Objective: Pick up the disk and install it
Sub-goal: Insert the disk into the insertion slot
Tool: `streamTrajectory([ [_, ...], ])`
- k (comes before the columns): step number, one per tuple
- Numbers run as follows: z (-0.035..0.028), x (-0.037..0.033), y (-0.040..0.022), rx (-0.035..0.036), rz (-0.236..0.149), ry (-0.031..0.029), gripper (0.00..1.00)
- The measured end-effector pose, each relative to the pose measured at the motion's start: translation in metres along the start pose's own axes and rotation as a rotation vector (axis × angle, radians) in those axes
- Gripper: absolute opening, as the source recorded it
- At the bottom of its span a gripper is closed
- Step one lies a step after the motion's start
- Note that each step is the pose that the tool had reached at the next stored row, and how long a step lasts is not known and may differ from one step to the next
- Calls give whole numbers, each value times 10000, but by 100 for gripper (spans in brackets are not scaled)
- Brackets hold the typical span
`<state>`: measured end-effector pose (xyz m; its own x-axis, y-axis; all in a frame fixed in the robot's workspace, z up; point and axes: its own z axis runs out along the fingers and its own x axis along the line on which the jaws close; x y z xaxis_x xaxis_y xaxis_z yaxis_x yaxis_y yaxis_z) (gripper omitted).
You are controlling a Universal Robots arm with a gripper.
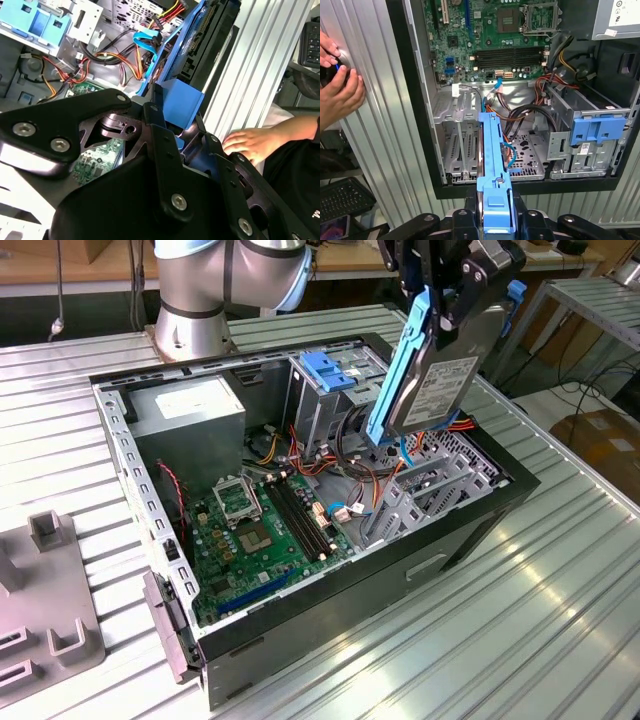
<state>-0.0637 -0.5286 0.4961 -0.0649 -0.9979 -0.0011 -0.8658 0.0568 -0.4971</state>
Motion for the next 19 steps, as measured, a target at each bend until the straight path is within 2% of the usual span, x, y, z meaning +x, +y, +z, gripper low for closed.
streamTrajectory([
  [5,88,53,-28,8,2,-3,37],
  [9,142,129,-37,8,9,-17,37],
  [11,176,174,-52,7,14,-24,37],
  [15,261,224,-120,6,15,-27,37],
  [17,291,262,-116,9,18,-31,37],
  [19,360,275,-153,3,70,-121,37],
])
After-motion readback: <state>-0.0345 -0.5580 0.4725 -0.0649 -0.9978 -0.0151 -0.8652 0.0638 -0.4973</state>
